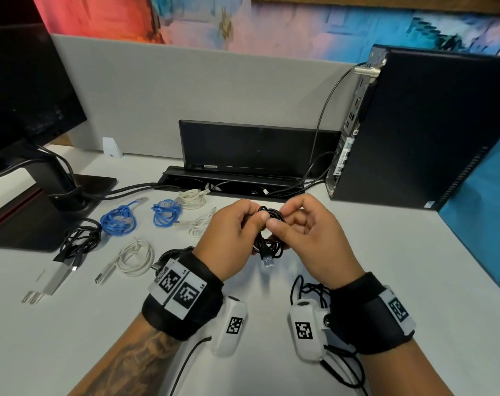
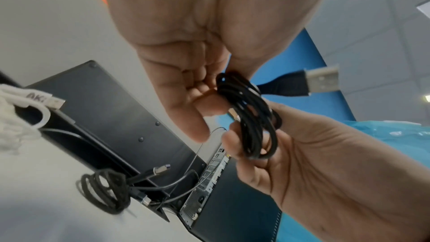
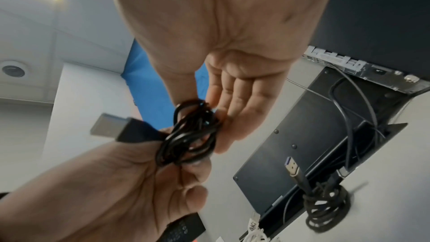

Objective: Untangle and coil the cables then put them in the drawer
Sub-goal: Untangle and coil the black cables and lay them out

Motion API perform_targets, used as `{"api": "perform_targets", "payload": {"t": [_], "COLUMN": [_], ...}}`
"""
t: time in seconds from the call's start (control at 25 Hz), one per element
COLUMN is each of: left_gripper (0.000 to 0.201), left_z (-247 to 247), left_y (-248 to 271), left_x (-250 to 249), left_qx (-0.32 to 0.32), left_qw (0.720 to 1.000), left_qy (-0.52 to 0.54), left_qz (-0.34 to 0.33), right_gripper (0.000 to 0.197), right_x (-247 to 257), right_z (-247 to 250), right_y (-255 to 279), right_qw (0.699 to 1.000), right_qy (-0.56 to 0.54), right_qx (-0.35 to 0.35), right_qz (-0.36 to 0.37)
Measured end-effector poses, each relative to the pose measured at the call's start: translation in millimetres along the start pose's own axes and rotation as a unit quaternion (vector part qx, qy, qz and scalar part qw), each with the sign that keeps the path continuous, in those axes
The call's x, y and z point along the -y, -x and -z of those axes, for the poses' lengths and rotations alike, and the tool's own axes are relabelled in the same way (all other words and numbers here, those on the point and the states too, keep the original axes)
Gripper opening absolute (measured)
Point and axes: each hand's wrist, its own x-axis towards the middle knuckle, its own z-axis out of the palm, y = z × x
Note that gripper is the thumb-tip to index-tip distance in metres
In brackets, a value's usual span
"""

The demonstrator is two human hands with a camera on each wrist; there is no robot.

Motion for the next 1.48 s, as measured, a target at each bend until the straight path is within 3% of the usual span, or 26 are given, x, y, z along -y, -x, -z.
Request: {"api": "perform_targets", "payload": {"t": [0.04,0.16,0.44,0.6,0.72,0.8,0.96,1.08,1.16,1.24,1.32,1.48], "left_gripper": [0.003,0.026,0.016,0.014,0.019,0.02,0.022,0.026,0.026,0.023,0.012,0.002], "left_z": [1,1,-4,5,8,7,9,10,10,15,21,17], "left_y": [1,-1,-4,-5,-3,-3,-1,0,-3,-10,-23,-45], "left_x": [-3,-8,-5,-13,-14,-11,-8,-11,-13,-14,-10,-2], "left_qx": [0.014,0.054,0.074,0.125,0.07,0.054,0.068,0.056,0.05,0.052,0.064,0.162], "left_qw": [0.999,0.992,0.993,0.99,0.991,0.992,0.994,0.995,0.997,0.999,0.994,0.947], "left_qy": [0.045,0.106,-0.09,0.049,0.102,0.111,0.074,0.054,0.046,0.017,-0.071,-0.241], "left_qz": [0.015,0.035,0.001,0.054,0.05,0.03,-0.044,-0.057,-0.04,0.005,0.058,0.136], "right_gripper": [0.018,0.008,0.013,0.012,0.011,0.012,0.02,0.024,0.025,0.028,0.029,0.025], "right_x": [1,7,12,14,13,16,17,14,13,15,27,49], "right_z": [0,0,2,2,1,1,2,7,10,17,30,59], "right_y": [1,3,5,3,3,3,-1,-5,-6,-8,-9,-8], "right_qw": [1.0,0.996,0.984,0.994,0.994,0.994,0.986,0.97,0.979,0.995,0.992,0.982], "right_qy": [0.009,0.045,0.117,0.025,0.006,-0.015,-0.131,-0.193,-0.142,0.016,0.111,0.175], "right_qx": [-0.017,-0.048,-0.084,-0.092,-0.1,-0.095,-0.054,-0.013,-0.002,-0.018,-0.041,-0.002], "right_qz": [0.016,0.065,0.103,0.058,0.054,0.045,-0.085,-0.149,-0.149,-0.102,-0.053,-0.064]}}
